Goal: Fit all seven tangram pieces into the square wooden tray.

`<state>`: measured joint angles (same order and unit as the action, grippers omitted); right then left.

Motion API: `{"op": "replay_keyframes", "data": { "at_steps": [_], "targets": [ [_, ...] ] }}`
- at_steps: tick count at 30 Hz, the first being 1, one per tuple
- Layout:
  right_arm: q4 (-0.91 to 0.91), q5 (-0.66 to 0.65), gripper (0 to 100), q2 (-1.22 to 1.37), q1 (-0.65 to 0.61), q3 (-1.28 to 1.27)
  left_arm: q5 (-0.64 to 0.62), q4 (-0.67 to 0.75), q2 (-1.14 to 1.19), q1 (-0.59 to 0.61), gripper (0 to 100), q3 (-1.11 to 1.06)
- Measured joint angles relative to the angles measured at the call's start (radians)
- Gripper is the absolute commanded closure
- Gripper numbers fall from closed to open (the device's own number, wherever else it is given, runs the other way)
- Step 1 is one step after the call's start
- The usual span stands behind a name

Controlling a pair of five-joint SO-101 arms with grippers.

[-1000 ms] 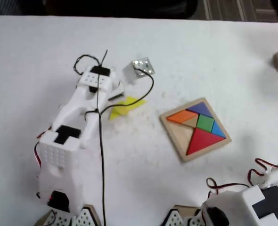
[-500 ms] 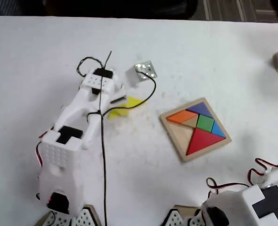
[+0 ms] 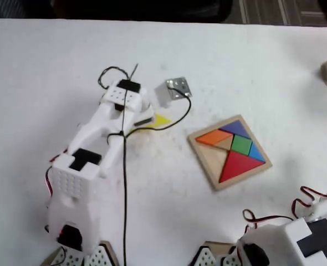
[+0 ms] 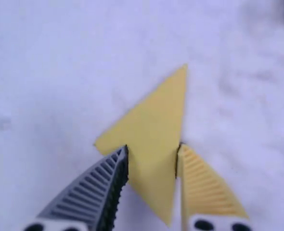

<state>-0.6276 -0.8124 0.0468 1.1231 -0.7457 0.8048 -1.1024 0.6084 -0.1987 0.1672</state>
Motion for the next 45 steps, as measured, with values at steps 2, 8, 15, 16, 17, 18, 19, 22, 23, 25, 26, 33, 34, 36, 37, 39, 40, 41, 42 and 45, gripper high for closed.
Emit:
{"op": "replay_keyframes", "data": {
  "at_steps": [2, 8, 15, 16, 17, 18, 19, 22, 23, 25, 26, 33, 34, 36, 37, 39, 40, 41, 42, 45],
  "targets": [
    [0.000, 0.000, 83.8, 0.000, 0.000, 0.000, -0.051, -0.034, -0.002, 0.000, 84, 0.002],
    [0.000, 0.000, 83.9, 0.000, 0.000, 0.000, -0.129, -0.155, -0.012, 0.003, 84, 0.002],
    [0.000, 0.000, 83.9, 0.000, 0.000, 0.000, -0.400, -0.180, -0.064, 0.008, 84, -0.094],
    [0.000, 0.000, 83.9, 0.000, 0.000, 0.000, -0.440, -0.180, -0.077, 0.009, 84, -0.118],
    [0.000, 0.000, 83.9, 0.000, 0.000, 0.000, -0.474, -0.178, -0.097, 0.011, 84, -0.147],
    [0.000, 0.000, 83.9, 0.000, 0.000, 0.000, -0.503, -0.172, -0.117, 0.011, 84, -0.180],
    [0.000, 0.000, 83.9, 0.000, 0.000, 0.000, -0.528, -0.160, -0.144, 0.014, 84, -0.216],
    [0.000, 0.000, 83.7, 0.000, 0.000, 0.000, -0.603, -0.091, -0.252, 0.017, 83, -0.367],
    [0.000, 0.000, 83.7, 0.000, 0.003, 0.000, -0.624, -0.060, -0.293, 0.017, 83, -0.422],
    [0.000, 0.000, 83.7, -0.002, 0.009, 0.000, -0.657, 0.000, -0.381, 0.021, 82, -0.534],
    [0.000, 0.000, 83.7, -0.002, 0.011, 0.000, -0.664, 0.025, -0.423, 0.028, 79, -0.588],
    [-0.011, 0.000, 83.7, -0.002, 0.011, 0.000, -0.678, 0.080, -0.519, 0.144, 62, -0.689],
    [-0.026, 0.000, 83.7, -0.002, 0.011, 0.000, -0.678, 0.095, -0.519, 0.164, 63, -0.689],
    [-0.064, 0.000, 83.8, -0.028, 0.012, -0.006, -0.678, 0.130, -0.519, 0.195, 64, -0.689],
    [-0.086, 0.000, 83.8, -0.046, 0.012, -0.011, -0.678, 0.146, -0.519, 0.203, 64, -0.689],
    [-0.129, -0.002, 83.8, -0.086, 0.012, -0.015, -0.678, 0.158, -0.519, 0.206, 64, -0.689],
    [-0.150, -0.002, 83.8, -0.103, 0.012, -0.015, -0.678, 0.161, -0.519, 0.206, 64, -0.689],
    [-0.181, -0.002, 83.8, -0.120, 0.012, -0.017, -0.678, 0.164, -0.519, 0.204, 64, -0.689],
    [-0.198, -0.002, 83.7, -0.138, 0.014, -0.020, -0.678, 0.166, -0.519, 0.204, 64, -0.689],
    [-0.230, -0.002, 83.7, -0.189, 0.014, -0.038, -0.671, 0.196, -0.519, 0.207, 64, -0.689]
  ]
}}
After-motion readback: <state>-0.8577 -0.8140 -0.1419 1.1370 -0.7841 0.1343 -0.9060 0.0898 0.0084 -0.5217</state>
